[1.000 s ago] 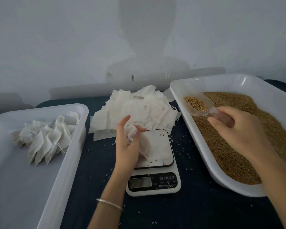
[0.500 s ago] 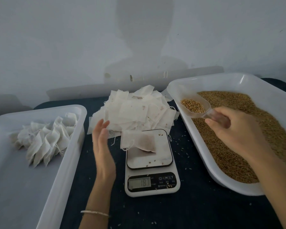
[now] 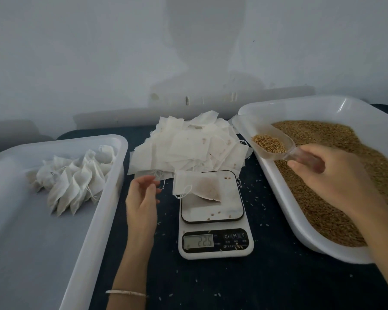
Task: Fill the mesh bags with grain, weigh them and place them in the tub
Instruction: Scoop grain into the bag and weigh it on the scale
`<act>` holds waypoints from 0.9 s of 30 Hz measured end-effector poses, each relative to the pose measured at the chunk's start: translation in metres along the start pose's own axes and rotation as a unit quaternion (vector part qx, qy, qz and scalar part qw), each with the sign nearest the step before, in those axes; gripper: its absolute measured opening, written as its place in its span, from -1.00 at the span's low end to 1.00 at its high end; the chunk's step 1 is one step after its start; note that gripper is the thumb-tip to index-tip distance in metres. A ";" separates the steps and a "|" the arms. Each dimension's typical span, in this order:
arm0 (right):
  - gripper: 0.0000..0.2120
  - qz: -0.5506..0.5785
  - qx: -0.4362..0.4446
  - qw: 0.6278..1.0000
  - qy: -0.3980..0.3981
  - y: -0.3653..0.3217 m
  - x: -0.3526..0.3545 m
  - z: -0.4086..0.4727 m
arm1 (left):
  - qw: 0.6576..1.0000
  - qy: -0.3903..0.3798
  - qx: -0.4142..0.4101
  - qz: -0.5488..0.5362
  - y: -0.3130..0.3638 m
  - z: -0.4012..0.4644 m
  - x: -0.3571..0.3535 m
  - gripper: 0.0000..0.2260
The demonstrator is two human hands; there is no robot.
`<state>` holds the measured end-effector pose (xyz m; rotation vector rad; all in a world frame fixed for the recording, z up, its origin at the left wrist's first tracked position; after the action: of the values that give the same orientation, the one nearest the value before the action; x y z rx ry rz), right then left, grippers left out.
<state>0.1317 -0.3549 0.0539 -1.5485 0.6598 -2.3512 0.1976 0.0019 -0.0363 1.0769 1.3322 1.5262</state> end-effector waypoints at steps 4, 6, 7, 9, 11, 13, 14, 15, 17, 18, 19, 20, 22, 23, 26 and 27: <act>-0.78 0.008 -0.003 1.000 -0.002 0.000 0.000 -0.001 | 0.996 -0.051 0.013 0.074 -0.004 0.006 -0.015 -0.89; -0.79 0.003 -0.001 1.000 -0.006 -0.001 0.000 -0.001 | 0.991 -0.076 0.005 0.106 -0.003 0.008 -0.022 -0.91; -0.79 0.000 0.002 1.000 -0.007 -0.002 0.000 -0.002 | 0.988 -0.089 0.003 0.123 -0.002 0.009 -0.026 -0.90; -0.78 0.003 0.004 1.000 -0.008 -0.006 0.001 -0.003 | 0.979 -0.126 0.010 0.162 -0.004 0.010 -0.035 -0.86; -0.77 0.022 0.005 1.000 -0.018 -0.012 0.002 -0.003 | 0.969 -0.160 0.028 0.189 -0.007 0.008 -0.043 -0.85; -0.77 0.036 0.013 0.998 -0.040 -0.022 0.005 -0.002 | 0.967 -0.175 0.044 0.180 -0.006 0.006 -0.048 -0.88; -0.76 0.031 0.023 0.998 -0.057 -0.028 0.007 -0.001 | 0.968 -0.179 0.045 0.168 -0.002 0.006 -0.050 -0.89; -0.74 0.018 0.036 0.996 -0.079 -0.035 0.008 0.000 | 0.970 -0.181 0.038 0.157 0.005 0.005 -0.053 -0.90; -0.67 -0.009 0.063 0.990 -0.123 -0.051 0.013 0.002 | 0.973 -0.186 0.010 0.133 0.024 0.002 -0.059 -0.91; -0.63 -0.016 0.072 0.987 -0.142 -0.058 0.016 0.003 | 0.974 -0.192 -0.003 0.118 0.034 0.000 -0.064 -0.91; -0.59 -0.020 0.080 0.984 -0.156 -0.065 0.019 0.003 | 0.974 -0.199 -0.012 0.107 0.043 -0.003 -0.068 -0.92; -0.56 -0.027 0.088 0.982 -0.165 -0.071 0.023 0.004 | 0.973 -0.206 -0.019 0.103 0.050 -0.006 -0.072 -0.93; -0.57 -0.046 0.103 0.978 -0.178 -0.083 0.030 0.004 | 0.969 -0.216 -0.031 0.116 0.059 -0.012 -0.080 -0.93; -0.59 -0.055 0.106 0.976 -0.184 -0.086 0.033 0.005 | 0.968 -0.219 -0.032 0.121 0.061 -0.015 -0.084 -0.92; -0.63 -0.094 0.111 0.965 -0.218 -0.091 0.037 0.005 | 0.969 -0.222 -0.019 0.111 0.061 -0.019 -0.091 -0.90; -0.65 -0.111 0.115 0.959 -0.232 -0.092 0.037 0.005 | 0.969 -0.222 -0.016 0.111 0.061 -0.021 -0.092 -0.89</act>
<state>0.1255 -0.2925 0.1308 -2.0410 0.1053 -1.9907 0.2025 -0.0982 0.0150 1.4824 0.8978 1.3470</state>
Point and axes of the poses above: each hand's wrist, its own z-axis towards the middle knuckle, its own x-axis out of the back of the hand, y = z × x, the point moved 10 cm from there along z, towards the middle knuckle, and after that the axes turned 2 degrees about x, right-handed, at the moved point
